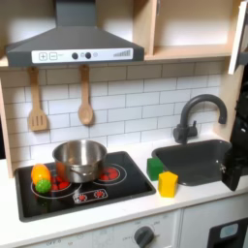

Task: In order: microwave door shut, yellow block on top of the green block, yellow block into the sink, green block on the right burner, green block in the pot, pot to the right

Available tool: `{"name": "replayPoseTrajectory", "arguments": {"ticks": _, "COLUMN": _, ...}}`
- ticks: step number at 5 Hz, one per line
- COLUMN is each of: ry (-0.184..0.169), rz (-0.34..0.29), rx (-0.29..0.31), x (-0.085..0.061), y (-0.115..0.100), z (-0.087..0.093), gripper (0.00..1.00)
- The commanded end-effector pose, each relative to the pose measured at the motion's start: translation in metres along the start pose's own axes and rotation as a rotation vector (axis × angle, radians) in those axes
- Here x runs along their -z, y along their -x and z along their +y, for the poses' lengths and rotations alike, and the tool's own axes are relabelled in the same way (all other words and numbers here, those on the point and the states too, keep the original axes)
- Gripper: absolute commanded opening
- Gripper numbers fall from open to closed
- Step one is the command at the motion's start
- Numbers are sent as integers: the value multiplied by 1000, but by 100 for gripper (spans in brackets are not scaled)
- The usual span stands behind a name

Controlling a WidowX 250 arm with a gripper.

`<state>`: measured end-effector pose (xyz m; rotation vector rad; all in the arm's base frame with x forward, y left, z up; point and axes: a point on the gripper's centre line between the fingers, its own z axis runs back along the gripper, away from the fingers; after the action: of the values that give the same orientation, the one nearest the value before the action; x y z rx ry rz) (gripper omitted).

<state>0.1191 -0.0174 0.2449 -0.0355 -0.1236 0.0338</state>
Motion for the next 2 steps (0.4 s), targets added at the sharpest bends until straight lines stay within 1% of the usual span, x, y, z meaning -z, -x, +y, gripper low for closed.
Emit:
{"name": "replayPoseTrajectory", "arguments": {"ticks": 1, "ry": 0, "rz": 2, "rx": 0, "x": 0, "y": 0, "z": 0, "gripper": 100}}
{"name": "replayPoseTrajectory", "arguments": {"ticks": 2, "ry": -23, "rz": -16, "rx": -8, "x": 2, "y": -17, "z": 6, "gripper": 100}}
